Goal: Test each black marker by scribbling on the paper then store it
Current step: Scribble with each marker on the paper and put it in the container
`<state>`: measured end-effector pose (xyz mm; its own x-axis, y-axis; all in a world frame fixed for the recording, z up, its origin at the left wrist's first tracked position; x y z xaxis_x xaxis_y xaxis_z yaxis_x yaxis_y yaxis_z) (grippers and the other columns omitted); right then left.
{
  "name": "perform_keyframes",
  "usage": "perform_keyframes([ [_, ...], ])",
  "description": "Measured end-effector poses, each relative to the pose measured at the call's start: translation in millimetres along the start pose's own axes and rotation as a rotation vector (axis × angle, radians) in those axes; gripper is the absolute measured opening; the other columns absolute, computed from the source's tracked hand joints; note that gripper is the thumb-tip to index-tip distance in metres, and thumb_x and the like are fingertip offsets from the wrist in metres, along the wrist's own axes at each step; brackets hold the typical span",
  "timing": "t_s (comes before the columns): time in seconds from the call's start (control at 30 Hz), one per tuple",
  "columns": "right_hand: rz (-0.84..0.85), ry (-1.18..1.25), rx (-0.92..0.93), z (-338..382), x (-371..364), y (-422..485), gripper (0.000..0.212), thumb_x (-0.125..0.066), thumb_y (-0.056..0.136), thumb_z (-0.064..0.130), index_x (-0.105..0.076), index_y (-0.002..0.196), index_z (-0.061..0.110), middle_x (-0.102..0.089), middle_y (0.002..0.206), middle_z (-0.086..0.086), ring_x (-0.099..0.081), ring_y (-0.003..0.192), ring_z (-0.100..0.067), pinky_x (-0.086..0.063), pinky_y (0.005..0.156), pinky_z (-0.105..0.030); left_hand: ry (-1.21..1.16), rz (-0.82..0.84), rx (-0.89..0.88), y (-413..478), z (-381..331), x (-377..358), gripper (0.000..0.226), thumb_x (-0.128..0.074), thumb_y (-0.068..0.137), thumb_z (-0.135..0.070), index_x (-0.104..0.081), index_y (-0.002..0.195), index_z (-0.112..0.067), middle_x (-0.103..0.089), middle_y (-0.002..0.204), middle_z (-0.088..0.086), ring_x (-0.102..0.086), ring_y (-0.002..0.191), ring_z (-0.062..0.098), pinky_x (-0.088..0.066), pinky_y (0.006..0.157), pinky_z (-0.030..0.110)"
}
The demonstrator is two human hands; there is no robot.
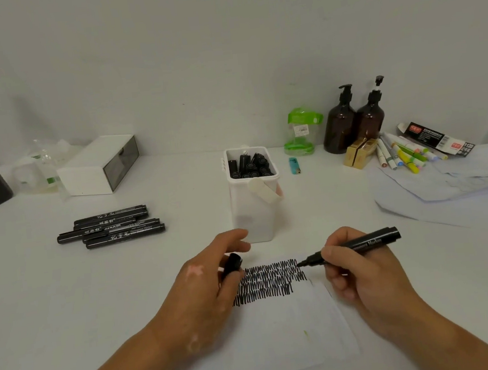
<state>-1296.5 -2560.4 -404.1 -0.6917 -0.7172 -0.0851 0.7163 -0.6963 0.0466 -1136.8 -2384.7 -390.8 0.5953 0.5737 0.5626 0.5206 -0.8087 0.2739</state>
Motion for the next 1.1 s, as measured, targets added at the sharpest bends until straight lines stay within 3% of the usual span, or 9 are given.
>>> perform_keyframes([
  [0.07, 0.014, -0.028, 0.022, 0, 1, 0, 0.027, -0.079, 0.061, 0.032, -0.066, 0.073, 0.012, -0.048, 0.052, -0.007, -0.041, 0.044, -0.016, -0.031, 0.040, -0.023, -0.124, -0.001, 0.081, 1, 4, 0, 0.051, -0.071, 0.089, -0.009, -0.055, 0.122, -0.044, -0.067, 0.114, -0.020, -0.070, 0.091, 0.015, -0.058, 0.079, 0.027],
  [0.13, 0.030, -0.007, 0.042, 2, 0, 0, 0.020, -0.080, 0.065, 0.024, -0.072, 0.079, 0.012, -0.051, 0.055, -0.009, -0.046, 0.047, -0.017, -0.036, 0.042, -0.024, -0.157, 0.005, 0.165, 3, 10, 0, 0.041, -0.079, 0.082, -0.016, -0.065, 0.110, -0.043, -0.075, 0.098, -0.011, -0.073, 0.079, 0.020, -0.060, 0.077, 0.033],
  [0.27, 0.128, 0.213, 0.017, 5, -5, -3, 0.017, -0.062, 0.077, 0.013, -0.076, 0.084, 0.007, -0.060, 0.063, -0.017, -0.055, 0.052, -0.021, -0.043, 0.043, -0.026, -0.170, 0.049, 0.187, 3, 11, -4, 0.031, -0.083, 0.079, -0.020, -0.074, 0.096, -0.044, -0.077, 0.085, -0.009, -0.074, 0.078, 0.014, -0.059, 0.079, 0.026],
  [0.4, 0.133, 0.181, 0.031, 11, -9, -5, 0.009, -0.061, 0.077, 0.012, -0.069, 0.074, 0.012, -0.061, 0.060, -0.019, -0.054, 0.049, -0.023, -0.043, 0.042, -0.026, -0.145, 0.063, 0.132, 2, 5, -4, 0.034, -0.081, 0.081, -0.020, -0.073, 0.099, -0.048, -0.076, 0.091, -0.019, -0.073, 0.085, 0.005, -0.056, 0.081, 0.019],
  [0.5, 0.153, 0.147, 0.055, 15, -12, -8, 0.003, -0.069, 0.075, 0.015, -0.070, 0.075, 0.013, -0.064, 0.063, -0.022, -0.056, 0.049, -0.024, -0.044, 0.043, -0.025, -0.142, 0.069, 0.134, 0, 3, -5, 0.030, -0.081, 0.081, -0.019, -0.076, 0.100, -0.042, -0.076, 0.092, -0.018, -0.072, 0.084, 0.007, -0.057, 0.082, 0.022],
  [0.6, 0.199, 0.082, 0.064, 15, -16, -11, 0.018, -0.076, 0.070, 0.026, -0.072, 0.080, 0.011, -0.068, 0.067, -0.023, -0.058, 0.052, -0.025, -0.045, 0.045, -0.026, -0.121, 0.089, 0.112, -1, -1, -7, 0.029, -0.081, 0.081, -0.021, -0.076, 0.101, -0.041, -0.075, 0.091, -0.018, -0.071, 0.084, 0.008, -0.055, 0.083, 0.022],
  [0.83, 0.185, -0.081, 0.078, 22, -16, -13, 0.030, -0.082, 0.064, 0.029, -0.081, 0.092, 0.017, -0.073, 0.071, -0.017, -0.067, 0.060, -0.023, -0.051, 0.051, -0.027, -0.147, 0.104, 0.033, 1, 0, -5, 0.024, -0.078, 0.084, -0.027, -0.072, 0.099, -0.045, -0.075, 0.093, -0.014, -0.070, 0.085, 0.011, -0.056, 0.079, 0.025],
  [0.97, 0.201, -0.123, 0.066, 23, -17, -15, 0.026, -0.082, 0.067, 0.022, -0.082, 0.093, 0.019, -0.075, 0.073, -0.018, -0.071, 0.063, -0.022, -0.053, 0.053, -0.027, -0.129, 0.152, -0.030, 1, -1, -7, 0.024, -0.065, 0.085, -0.051, -0.069, 0.108, -0.043, -0.073, 0.092, -0.013, -0.067, 0.078, 0.013, -0.057, 0.074, 0.031],
  [1.1, 0.228, -0.171, 0.048, 22, -22, -18, 0.022, -0.080, 0.074, 0.013, -0.081, 0.094, 0.022, -0.076, 0.075, -0.015, -0.070, 0.063, -0.019, -0.053, 0.054, -0.025, -0.147, 0.165, -0.052, 0, -1, -11, 0.028, -0.054, 0.089, -0.052, -0.063, 0.108, -0.033, -0.067, 0.079, -0.009, -0.056, 0.067, 0.009, -0.048, 0.066, 0.030],
])
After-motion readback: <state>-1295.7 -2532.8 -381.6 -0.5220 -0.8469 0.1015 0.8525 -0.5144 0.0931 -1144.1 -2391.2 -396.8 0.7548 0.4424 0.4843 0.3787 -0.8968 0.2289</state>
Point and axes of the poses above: each hand's wrist, its own y-axis towards the middle knuckle, its own x-axis out of the back of the hand, z = x × y, the point moved 5 cm from there along y, towards the middle knuckle
